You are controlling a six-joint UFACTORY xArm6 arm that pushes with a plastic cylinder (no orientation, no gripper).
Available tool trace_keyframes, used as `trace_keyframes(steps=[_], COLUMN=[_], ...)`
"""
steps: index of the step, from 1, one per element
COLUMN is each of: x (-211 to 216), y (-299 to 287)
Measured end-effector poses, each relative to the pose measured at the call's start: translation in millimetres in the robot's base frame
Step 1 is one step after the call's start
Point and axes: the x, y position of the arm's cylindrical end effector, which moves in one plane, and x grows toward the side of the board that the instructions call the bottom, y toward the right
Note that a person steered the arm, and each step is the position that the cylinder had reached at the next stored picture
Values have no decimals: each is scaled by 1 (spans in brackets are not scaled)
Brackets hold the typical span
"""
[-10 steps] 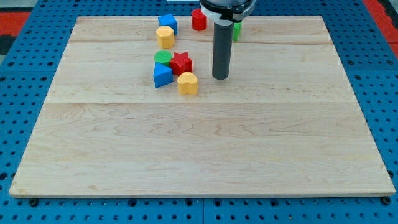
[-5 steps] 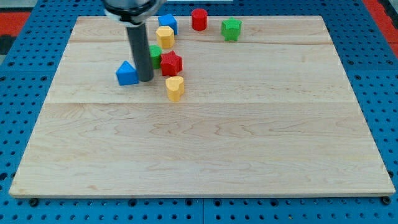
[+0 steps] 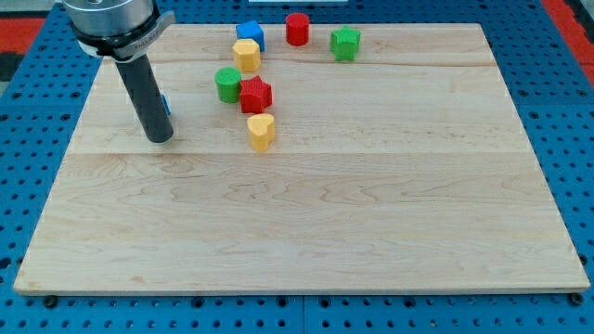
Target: Push the blue triangle parallel to the left of the blue cube
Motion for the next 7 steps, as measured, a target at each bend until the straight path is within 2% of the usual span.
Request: trace_keyframes(steps=[1,2,3,7], x=[23,21,0,-37], y=[-1,-1,-2,-22])
